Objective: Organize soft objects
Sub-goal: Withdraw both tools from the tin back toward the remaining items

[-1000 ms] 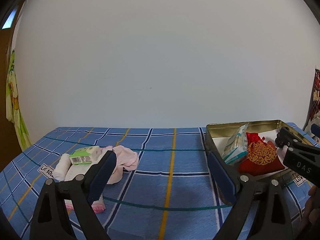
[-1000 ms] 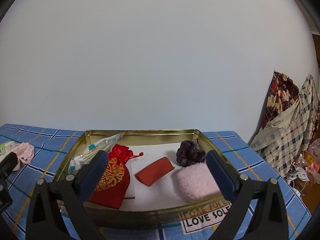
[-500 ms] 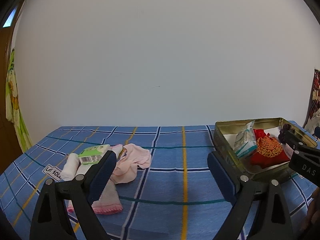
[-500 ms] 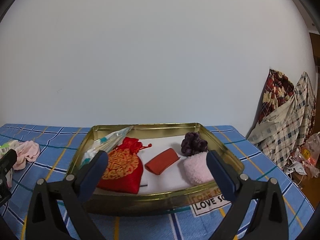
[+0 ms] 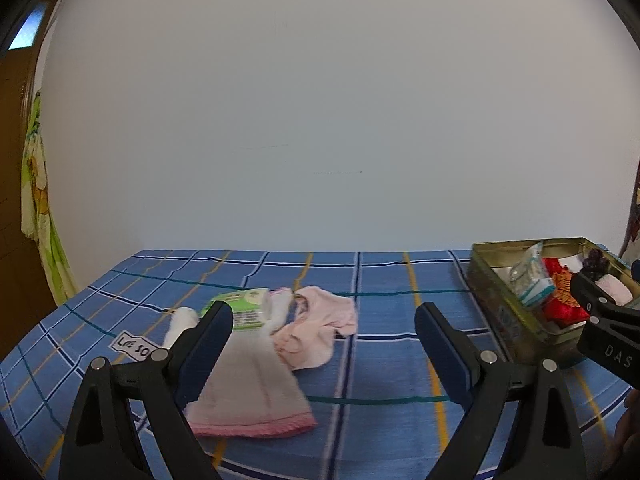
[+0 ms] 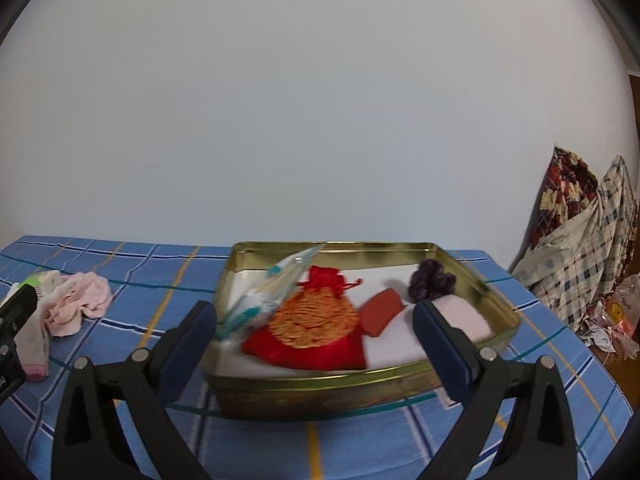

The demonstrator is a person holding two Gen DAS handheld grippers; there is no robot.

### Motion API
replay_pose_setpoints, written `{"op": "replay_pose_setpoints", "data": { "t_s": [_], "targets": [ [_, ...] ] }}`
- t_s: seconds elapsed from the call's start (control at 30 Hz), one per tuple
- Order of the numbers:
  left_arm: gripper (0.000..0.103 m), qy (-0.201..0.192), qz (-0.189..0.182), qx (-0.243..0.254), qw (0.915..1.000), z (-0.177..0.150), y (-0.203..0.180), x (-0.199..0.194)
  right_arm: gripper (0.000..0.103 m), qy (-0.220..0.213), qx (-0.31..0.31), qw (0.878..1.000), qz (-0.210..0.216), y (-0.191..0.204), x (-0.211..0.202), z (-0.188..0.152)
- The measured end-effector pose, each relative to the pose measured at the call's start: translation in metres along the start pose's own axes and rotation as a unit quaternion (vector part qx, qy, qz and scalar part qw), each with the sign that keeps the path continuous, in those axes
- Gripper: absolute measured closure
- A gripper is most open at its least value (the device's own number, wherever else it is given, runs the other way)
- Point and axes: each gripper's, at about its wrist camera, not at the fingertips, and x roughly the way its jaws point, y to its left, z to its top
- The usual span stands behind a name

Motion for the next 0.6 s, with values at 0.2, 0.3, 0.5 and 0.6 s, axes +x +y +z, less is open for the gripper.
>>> {"op": "replay_pose_setpoints", "data": {
  "t_s": [0.2,0.3,0.5,0.6],
  "targets": [
    [0.009,0.005,0.011,-0.010,0.9999,-0.001,0.023,0.003,0.003,0.005,-0.001,1.000,0.020,0.027,-0.001,0.001],
    [0.009,0.007,0.017,-0.011,0.9998,-0.002,0.034,0.005,0.003,0.004,-0.006,1.000,0.029,0.040,-0.002,0.002],
    [0.009,0.016,0.030,-0.020,0.9992,-0.001,0.061,0.015,0.003,0.008,-0.010,0.999,0.051,0.063,-0.003,0.003],
    [0.009,0.024,0.043,-0.029,0.9984,-0.001,0.078,0.022,0.003,0.011,-0.013,0.998,0.062,0.073,-0.002,0.003]
  ]
}}
